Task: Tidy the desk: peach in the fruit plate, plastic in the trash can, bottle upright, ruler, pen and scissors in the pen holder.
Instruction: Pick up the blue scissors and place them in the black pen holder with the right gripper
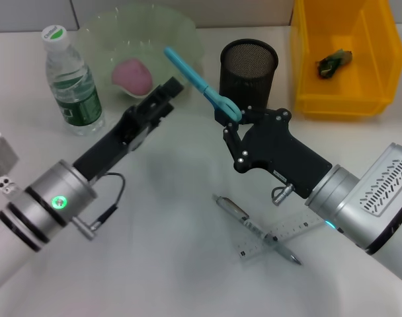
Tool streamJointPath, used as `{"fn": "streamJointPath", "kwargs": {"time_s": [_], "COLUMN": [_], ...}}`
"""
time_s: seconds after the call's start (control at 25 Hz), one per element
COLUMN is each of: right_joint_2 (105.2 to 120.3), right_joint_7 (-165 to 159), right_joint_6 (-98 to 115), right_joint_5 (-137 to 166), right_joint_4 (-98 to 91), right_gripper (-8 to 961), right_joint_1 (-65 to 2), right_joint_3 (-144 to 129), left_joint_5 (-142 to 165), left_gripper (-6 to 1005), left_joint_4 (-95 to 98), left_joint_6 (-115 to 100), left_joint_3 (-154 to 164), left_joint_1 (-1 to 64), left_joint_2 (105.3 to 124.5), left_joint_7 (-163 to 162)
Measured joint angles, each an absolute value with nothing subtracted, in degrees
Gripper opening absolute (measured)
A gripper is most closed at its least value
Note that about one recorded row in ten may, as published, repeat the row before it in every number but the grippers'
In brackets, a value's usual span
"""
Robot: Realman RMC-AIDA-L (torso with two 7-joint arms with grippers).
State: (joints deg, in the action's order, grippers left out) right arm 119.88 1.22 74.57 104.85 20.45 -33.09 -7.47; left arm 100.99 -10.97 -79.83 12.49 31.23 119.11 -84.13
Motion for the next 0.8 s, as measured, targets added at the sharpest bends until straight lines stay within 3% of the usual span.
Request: {"fn": "streamJointPath", "kwargs": {"time_s": [0.8], "right_joint_2": [119.80], "right_joint_7": [-4.22], "right_joint_6": [75.48], "right_joint_5": [106.18], "right_joint_4": [18.33], "right_gripper": [87], "right_joint_1": [-32.10], "right_joint_3": [-7.87], "left_joint_5": [114.29], "left_gripper": [787], "left_joint_4": [7.61], "left_joint_6": [-93.99], "left_joint_3": [17.78], "left_joint_1": [24.83], "left_joint_2": [118.56], "left_joint_7": [-40.70]}}
